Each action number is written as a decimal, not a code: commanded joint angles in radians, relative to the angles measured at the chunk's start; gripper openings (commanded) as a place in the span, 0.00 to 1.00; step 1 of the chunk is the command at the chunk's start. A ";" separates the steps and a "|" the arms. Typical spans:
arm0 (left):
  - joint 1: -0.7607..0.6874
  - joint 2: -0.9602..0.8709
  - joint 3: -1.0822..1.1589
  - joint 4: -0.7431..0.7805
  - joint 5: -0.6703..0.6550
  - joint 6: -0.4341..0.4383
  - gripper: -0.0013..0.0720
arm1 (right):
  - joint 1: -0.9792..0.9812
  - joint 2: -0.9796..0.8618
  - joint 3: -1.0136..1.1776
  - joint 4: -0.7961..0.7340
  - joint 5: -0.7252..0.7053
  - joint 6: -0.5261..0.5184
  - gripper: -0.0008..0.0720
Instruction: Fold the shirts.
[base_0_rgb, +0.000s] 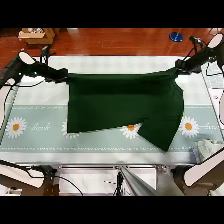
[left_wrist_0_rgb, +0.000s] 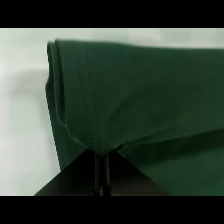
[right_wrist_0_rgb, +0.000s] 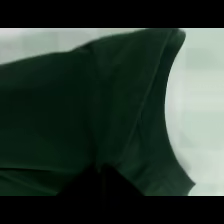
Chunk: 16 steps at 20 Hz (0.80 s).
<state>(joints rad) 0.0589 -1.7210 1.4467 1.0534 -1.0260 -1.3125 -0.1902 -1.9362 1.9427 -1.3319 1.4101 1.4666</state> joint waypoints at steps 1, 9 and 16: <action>0.001 -0.050 -0.003 0.005 -0.043 -0.010 0.05 | 0.001 -0.040 0.000 -0.002 0.084 0.020 0.06; 0.008 -0.066 0.010 -0.019 -0.019 -0.021 0.45 | 0.000 -0.104 0.002 -0.011 0.081 0.028 0.41; 0.201 0.048 0.004 0.021 -0.426 0.009 0.71 | -0.114 0.076 -0.020 -0.154 0.191 -0.074 0.67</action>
<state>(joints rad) 0.1818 -1.7267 1.4925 1.0599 -1.2861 -1.3182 -0.2481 -1.9194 1.9442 -1.4593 1.5375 1.4101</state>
